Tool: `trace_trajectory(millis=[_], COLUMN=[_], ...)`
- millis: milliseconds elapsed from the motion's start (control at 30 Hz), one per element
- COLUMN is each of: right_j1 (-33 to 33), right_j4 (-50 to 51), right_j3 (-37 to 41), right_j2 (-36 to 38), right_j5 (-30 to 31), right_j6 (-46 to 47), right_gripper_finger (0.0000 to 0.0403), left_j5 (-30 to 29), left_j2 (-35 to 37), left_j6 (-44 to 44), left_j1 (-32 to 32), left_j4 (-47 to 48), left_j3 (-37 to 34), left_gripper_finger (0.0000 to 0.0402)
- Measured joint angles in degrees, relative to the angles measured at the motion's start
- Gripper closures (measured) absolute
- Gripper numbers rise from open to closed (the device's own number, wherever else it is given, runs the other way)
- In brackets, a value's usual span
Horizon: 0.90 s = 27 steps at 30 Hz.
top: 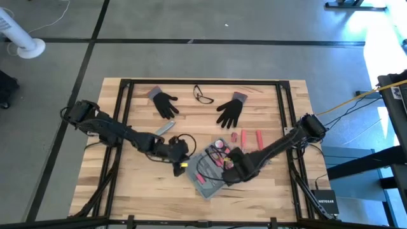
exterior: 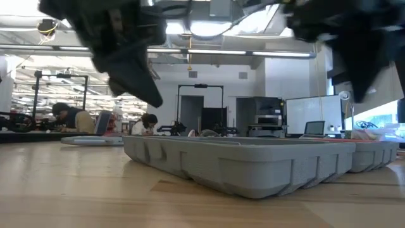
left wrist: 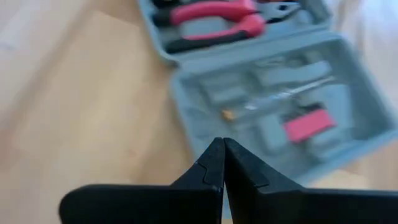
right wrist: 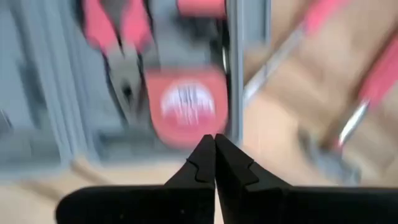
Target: Prefit tool cases
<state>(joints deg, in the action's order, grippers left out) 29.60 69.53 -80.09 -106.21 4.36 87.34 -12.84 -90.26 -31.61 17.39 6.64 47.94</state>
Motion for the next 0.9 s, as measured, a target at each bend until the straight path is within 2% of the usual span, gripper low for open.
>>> trace_trajectory(millis=[167, 300, 467, 567, 733, 900], right_j1=[4.3, 6.2, 5.8, 3.8, 1.1, -1.9], right_j4=[-2.5, -4.4, -4.5, -4.9, -5.8, -15.8], right_j3=[2.9, 4.4, 10.5, 13.7, 15.8, 17.7], right_j2=[-0.1, 0.0, 0.0, 0.6, 1.0, 1.0], right_j5=[-3.4, -2.5, -0.1, 0.3, 3.6, 6.3], right_j6=[9.7, 15.6, 24.2, 24.9, 23.3, 17.5], right_gripper_finger=[0.0403, 0.0403, 0.0403, 0.0403, 0.0403, 0.0403], left_j5=[0.1, 0.0, 0.3, 1.6, 2.4, 2.2], left_j2=[0.0, -0.2, -1.2, -1.4, -1.8, -1.8], left_j6=[6.7, 9.5, 12.6, 10.6, 9.7, 7.0], left_j1=[-6.2, -10.6, -14.1, -14.8, -12.5, -8.8], left_j4=[4.1, 6.2, 6.0, 6.3, 7.0, 7.7], left_j3=[0.3, 0.3, 0.3, 0.3, 0.3, -1.5], left_gripper_finger=[0.0401, 0.0401, 0.0401, 0.0401, 0.0402, 0.0401])
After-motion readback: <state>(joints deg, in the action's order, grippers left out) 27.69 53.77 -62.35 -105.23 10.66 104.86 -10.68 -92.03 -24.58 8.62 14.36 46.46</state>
